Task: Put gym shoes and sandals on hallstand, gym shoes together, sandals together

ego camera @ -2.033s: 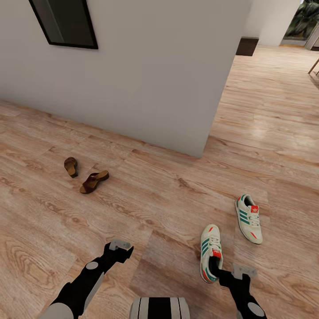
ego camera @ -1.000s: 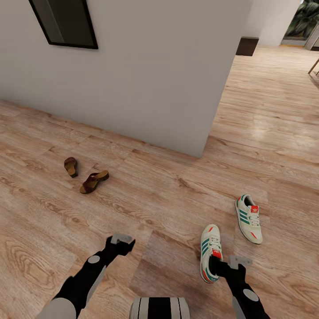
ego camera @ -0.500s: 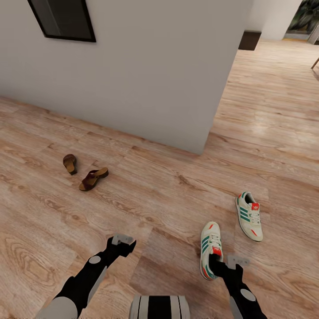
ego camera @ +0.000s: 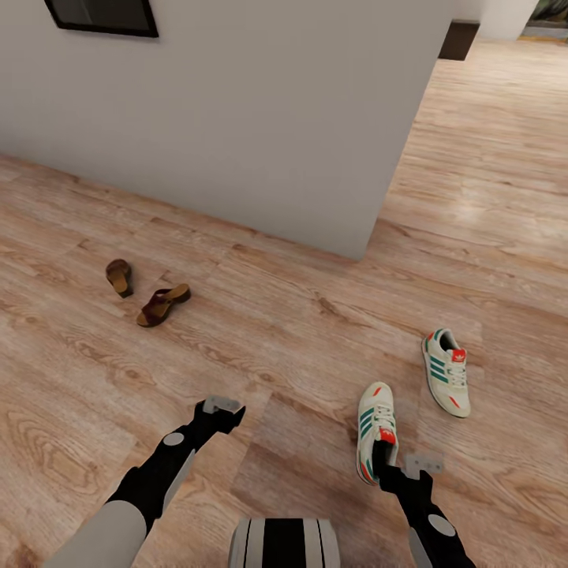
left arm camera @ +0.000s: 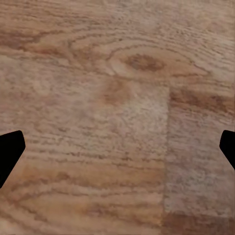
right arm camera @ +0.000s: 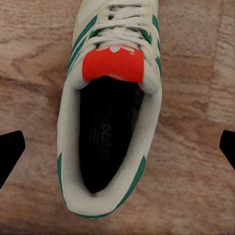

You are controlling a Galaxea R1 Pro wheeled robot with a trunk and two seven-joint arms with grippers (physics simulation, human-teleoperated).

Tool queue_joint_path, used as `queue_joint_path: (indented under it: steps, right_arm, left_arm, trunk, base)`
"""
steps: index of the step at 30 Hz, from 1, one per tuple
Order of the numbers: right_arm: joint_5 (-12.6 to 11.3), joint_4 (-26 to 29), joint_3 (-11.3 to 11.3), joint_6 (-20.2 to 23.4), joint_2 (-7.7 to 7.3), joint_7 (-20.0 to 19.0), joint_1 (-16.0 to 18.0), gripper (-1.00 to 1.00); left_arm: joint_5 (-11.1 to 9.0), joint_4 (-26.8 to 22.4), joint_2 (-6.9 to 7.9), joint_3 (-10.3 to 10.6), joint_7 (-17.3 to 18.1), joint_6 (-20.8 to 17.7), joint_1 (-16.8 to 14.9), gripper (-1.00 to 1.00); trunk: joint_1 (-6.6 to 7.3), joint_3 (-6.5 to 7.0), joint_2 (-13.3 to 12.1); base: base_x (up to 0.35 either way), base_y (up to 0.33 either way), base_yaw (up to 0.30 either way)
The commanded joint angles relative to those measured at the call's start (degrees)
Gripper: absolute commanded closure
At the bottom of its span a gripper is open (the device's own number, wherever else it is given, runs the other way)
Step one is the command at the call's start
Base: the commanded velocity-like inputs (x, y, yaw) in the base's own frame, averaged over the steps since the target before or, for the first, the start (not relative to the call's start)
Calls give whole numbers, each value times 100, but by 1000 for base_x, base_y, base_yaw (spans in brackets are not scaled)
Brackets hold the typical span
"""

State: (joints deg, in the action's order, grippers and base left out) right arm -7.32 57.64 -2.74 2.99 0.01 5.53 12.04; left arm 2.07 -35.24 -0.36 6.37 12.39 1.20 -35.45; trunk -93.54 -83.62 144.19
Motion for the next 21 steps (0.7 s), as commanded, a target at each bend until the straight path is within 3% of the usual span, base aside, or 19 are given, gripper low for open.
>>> queue_joint_path:
  steps: [1,13,21]
  right_arm:
    - [-50,10,1,26,0,18,0,-100]
    - [-50,5,-5,24,1,18,0,-100]
    - [-38,-13,14,-55,5,9,0,-100]
  left_arm:
    - [22,0,-7,-1,11,10,-24,-100]
    - [22,7,-33,4,10,3,-108,-100]
    - [22,8,-34,2,16,8,-80,-100]
  trunk:
    - [-1,-34,3]
    - [-32,-402,19]
    - [-32,-439,19]
  base:
    - [0,0,0]
    - [0,0,0]
    - [0,0,0]
